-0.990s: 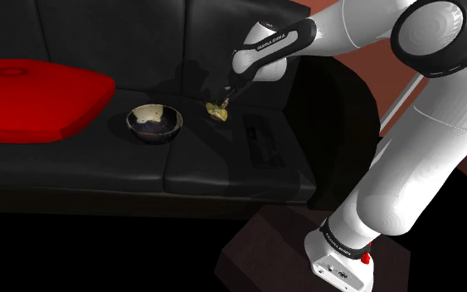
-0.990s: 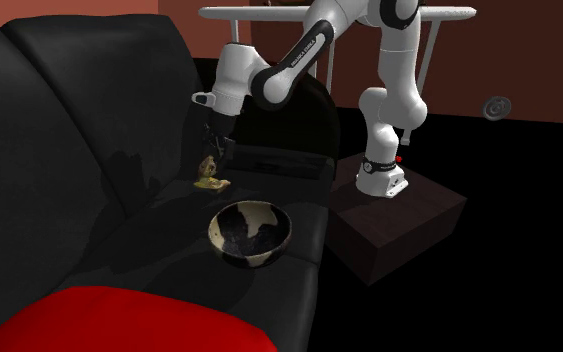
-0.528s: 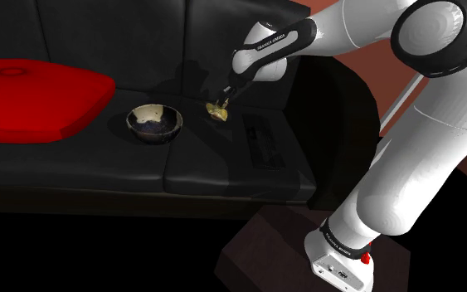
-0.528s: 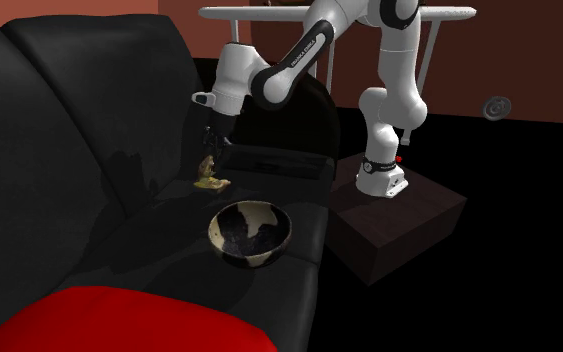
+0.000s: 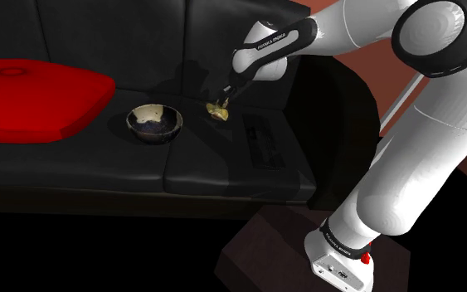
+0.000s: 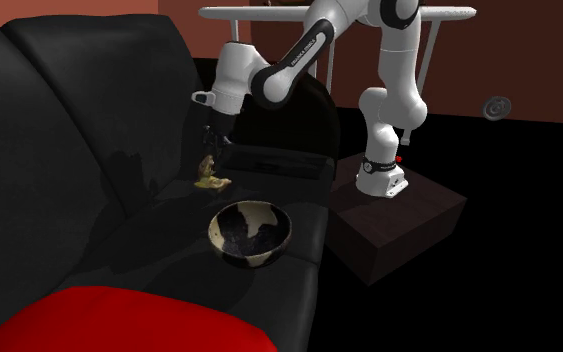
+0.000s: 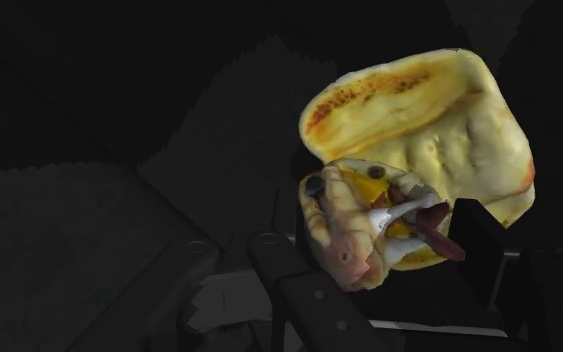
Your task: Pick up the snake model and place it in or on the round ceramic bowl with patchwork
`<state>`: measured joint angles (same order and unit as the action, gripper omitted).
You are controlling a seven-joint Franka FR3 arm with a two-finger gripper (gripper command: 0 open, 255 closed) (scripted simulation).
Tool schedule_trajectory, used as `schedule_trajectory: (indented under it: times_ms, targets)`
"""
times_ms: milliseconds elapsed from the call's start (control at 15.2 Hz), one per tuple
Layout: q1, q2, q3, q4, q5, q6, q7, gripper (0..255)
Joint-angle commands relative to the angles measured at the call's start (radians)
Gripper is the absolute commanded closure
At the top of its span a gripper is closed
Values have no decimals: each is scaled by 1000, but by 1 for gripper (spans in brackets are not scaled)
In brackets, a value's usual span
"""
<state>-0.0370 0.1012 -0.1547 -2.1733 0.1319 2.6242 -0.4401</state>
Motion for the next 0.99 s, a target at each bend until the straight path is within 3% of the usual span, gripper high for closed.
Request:
schedule_trajectory:
  times_ms: [0,924]
  targets:
    - [1,-11,-1,7,-7,-18,6,255]
    - [2,-97,-6,102,-52,-197,45,255]
